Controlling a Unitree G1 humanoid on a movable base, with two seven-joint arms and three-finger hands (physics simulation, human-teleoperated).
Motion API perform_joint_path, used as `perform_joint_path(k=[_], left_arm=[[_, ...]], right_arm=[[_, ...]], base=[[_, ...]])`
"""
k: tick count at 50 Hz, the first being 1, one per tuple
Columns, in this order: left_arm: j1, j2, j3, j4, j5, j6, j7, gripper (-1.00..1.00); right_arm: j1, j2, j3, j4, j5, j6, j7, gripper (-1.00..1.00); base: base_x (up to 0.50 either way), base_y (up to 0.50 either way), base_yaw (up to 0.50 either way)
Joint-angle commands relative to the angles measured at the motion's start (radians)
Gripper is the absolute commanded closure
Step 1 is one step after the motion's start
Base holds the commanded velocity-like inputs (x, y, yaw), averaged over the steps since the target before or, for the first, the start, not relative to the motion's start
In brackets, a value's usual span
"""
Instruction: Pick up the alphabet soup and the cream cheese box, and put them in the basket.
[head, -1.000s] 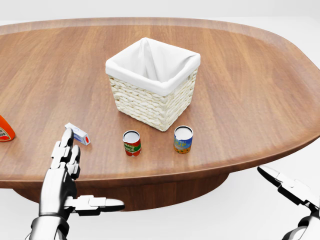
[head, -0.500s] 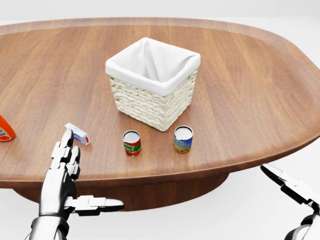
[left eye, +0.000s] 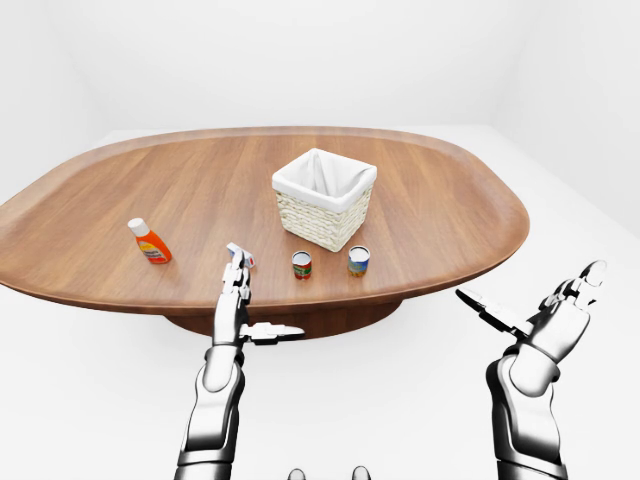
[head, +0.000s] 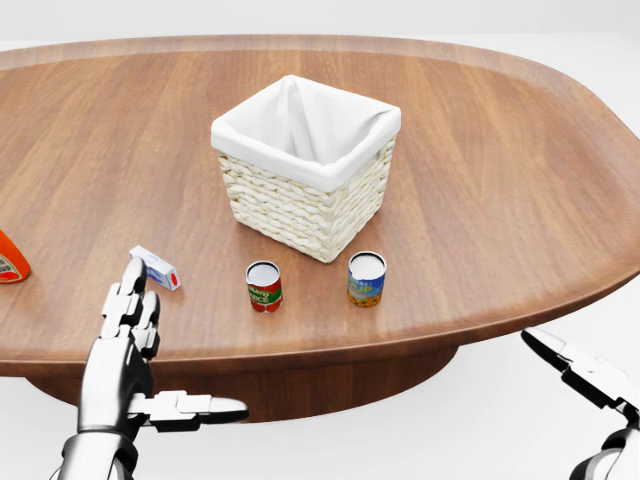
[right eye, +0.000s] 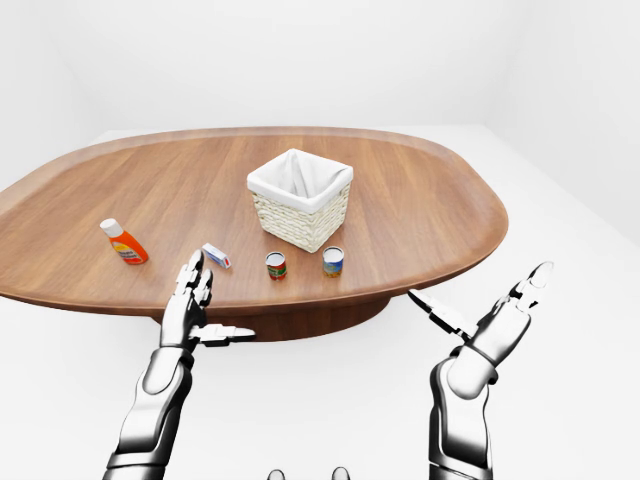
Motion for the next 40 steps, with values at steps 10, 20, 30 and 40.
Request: perform_joint_path(k=[10,20,30,40], left_arm=[[0.035,-0.002,-0.007,-0.054,0.018,-0.053,-0.004,-1.00],[0.065,-0.006,0.006,-0.127,0.025,-0.069,0.017,-1.00],[0.074,-0.004,0.004,-0.171,0.051,-0.075,0.020,-1.00],[0.072,-0.004,0.023,-0.154,0.034,-0.083,0.030,-1.00]], right_arm=[[-0.003,-0.002,-0.001,0.002,0.008,-0.002,0.000,-1.00],[-0.002,-0.002,-0.001,0.007,0.008,-0.009,0.000,-1.00],[0.002,-0.001,-0.001,-0.003,0.008,-0.005,0.000,-1.00],[0.002,-0.001,-0.002,-0.008,0.007,0.000,0.000,-1.00]], base=[[0.00,0.00,0.00],[0.00,0.00,0.00],[0.00,0.00,0.00],[0.00,0.00,0.00]])
